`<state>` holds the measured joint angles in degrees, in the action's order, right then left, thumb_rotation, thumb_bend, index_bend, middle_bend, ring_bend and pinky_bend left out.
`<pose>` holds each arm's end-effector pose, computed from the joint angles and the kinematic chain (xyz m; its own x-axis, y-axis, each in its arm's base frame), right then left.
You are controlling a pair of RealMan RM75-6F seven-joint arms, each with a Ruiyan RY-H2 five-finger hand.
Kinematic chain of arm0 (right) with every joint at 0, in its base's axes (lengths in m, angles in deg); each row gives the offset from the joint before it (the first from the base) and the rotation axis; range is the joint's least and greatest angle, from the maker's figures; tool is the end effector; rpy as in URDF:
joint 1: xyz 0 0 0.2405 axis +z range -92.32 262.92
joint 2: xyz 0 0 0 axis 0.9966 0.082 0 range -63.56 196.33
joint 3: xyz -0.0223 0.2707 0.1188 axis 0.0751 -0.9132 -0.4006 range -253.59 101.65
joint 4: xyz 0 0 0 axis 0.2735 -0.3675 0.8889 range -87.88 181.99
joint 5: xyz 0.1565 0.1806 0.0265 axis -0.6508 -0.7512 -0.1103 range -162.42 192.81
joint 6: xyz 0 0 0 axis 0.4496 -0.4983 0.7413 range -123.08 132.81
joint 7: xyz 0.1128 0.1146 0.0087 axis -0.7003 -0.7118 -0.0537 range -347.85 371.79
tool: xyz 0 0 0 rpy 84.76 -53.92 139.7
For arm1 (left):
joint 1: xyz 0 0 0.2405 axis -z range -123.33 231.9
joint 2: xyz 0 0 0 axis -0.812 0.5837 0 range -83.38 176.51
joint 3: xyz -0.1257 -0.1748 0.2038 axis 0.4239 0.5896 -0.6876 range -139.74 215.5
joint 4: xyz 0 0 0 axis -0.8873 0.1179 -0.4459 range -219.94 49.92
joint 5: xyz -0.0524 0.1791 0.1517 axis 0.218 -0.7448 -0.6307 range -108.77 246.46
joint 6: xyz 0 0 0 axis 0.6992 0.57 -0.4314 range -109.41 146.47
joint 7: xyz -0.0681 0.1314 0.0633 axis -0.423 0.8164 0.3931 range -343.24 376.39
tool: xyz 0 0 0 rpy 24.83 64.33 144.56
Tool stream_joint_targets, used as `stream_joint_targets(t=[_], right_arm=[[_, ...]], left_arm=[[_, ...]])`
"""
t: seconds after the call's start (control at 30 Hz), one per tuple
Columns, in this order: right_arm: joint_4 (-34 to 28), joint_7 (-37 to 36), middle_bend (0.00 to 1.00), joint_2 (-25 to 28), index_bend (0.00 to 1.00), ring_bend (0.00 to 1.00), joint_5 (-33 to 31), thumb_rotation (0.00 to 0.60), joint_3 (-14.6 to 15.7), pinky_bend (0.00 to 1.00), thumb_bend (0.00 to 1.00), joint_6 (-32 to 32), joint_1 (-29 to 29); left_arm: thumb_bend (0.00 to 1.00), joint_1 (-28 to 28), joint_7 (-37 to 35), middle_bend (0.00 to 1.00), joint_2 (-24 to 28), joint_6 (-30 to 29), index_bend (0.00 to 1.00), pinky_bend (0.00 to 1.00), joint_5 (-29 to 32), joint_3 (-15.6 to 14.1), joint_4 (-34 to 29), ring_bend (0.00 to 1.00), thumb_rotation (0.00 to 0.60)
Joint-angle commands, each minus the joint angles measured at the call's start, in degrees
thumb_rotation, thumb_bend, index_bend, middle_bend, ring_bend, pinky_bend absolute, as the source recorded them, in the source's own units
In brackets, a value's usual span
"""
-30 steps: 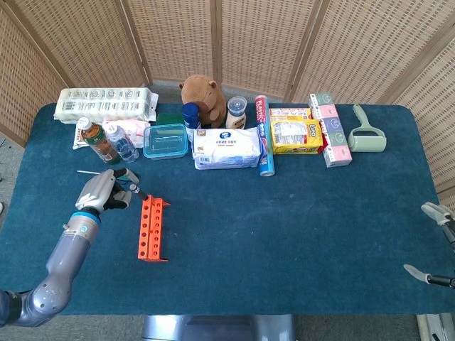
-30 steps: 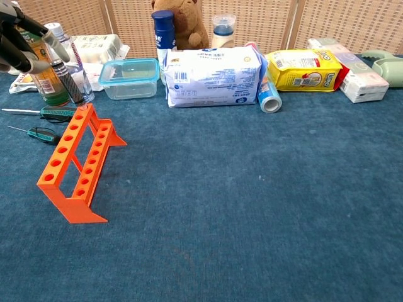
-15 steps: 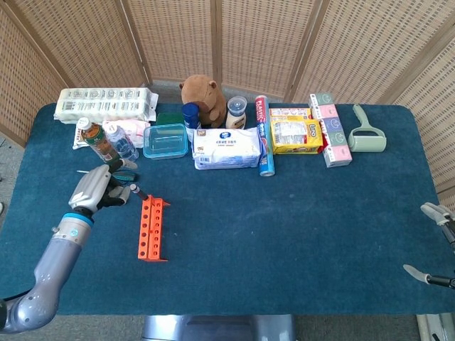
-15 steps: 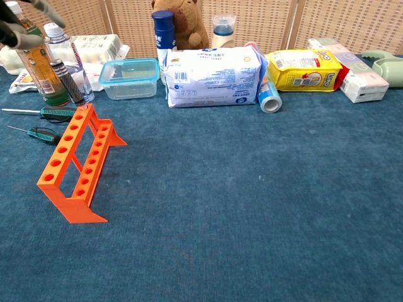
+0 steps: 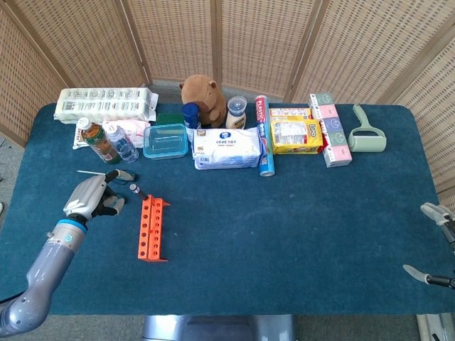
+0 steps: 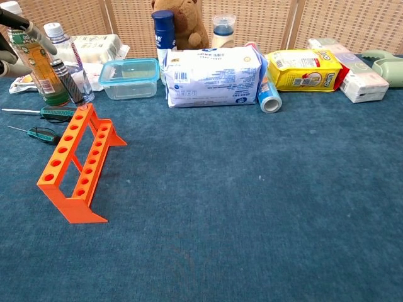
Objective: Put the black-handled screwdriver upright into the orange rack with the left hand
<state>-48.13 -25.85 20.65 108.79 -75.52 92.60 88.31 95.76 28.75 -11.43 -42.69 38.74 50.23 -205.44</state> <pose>-0.3521 -0.1775 0.2486 0.0275 -0.0739 0.9969 -0.9971 -0.0724 0.0222 -0.1839 0.3507 0.1025 0.0099 0.3698 0.9291 0.9907 0.1224 -0.0592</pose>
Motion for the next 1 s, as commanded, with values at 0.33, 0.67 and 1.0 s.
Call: stream_joint_targets(t=[0.33,0.67,1.0], right_arm=[[0.2,-0.5,0.10,0.0,0.09,0.00,-0.2,0.600,-0.1,0.00,0.02,0.1,0.0],[0.3,-0.8,0.10,0.1,0.09,0.00,-0.1,0.600,-0.1,0.00,0.02,0.2,-0.1],[0.4,-0.8,0.10,0.1,0.09,0.00,0.0,0.600,-0.1,0.00,0.02,0.1,0.0]], left_arm=[[0.43,1.1,-0.2,0.99,-0.7,1.5,0.27,1.00,2.9,0.5,0.3,1.00,0.600],[0.43,1.9,0.5,0.99,-0.4,1.5,0.27,1.00,3.8,0.4,-1.8,1.00,0.600],[0.43,1.8,-0.4,0.98,0.5,0.5,0.27,1.00,3.4,0.9,-2.7,1.00,0.600]])
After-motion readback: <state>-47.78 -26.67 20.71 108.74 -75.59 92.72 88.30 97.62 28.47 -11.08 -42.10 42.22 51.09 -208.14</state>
